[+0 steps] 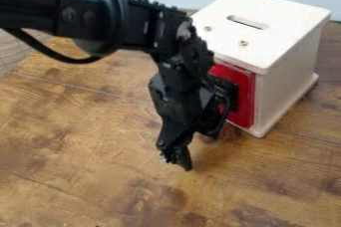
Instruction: Open the drawer
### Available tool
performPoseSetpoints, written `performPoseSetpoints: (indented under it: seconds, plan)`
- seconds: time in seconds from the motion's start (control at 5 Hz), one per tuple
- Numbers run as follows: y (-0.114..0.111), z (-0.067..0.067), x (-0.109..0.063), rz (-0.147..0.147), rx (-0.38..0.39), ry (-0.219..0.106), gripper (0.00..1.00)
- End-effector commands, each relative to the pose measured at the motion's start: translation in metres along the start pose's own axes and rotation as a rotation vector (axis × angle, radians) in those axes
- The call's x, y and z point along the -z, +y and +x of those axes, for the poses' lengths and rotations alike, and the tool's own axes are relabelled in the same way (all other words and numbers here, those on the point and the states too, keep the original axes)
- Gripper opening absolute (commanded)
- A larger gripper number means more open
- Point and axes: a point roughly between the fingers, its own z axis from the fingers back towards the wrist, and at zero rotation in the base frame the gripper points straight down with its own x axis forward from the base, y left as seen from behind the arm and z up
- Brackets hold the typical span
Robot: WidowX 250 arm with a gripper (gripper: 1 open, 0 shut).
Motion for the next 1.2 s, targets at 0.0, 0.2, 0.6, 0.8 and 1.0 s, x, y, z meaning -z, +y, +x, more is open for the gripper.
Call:
performPoseSetpoints:
  seconds: [0.0,0.2,0.6,0.8,1.0]
  plan:
    - [-0.011,-0.006,-0.021,-0.057,0.02,-0.01,1.0]
    - [-0.004,-0.021,-0.026,-0.055,-0.012,-0.024,0.0]
    - [0.006,-0.029,-0.039,-0.057,-0.091,-0.044,0.0]
    - [0.007,-0.025,-0.042,-0.054,-0.121,-0.052,1.0]
    - [0.008,-0.019,-0.046,-0.054,-0.153,-0.062,0.0]
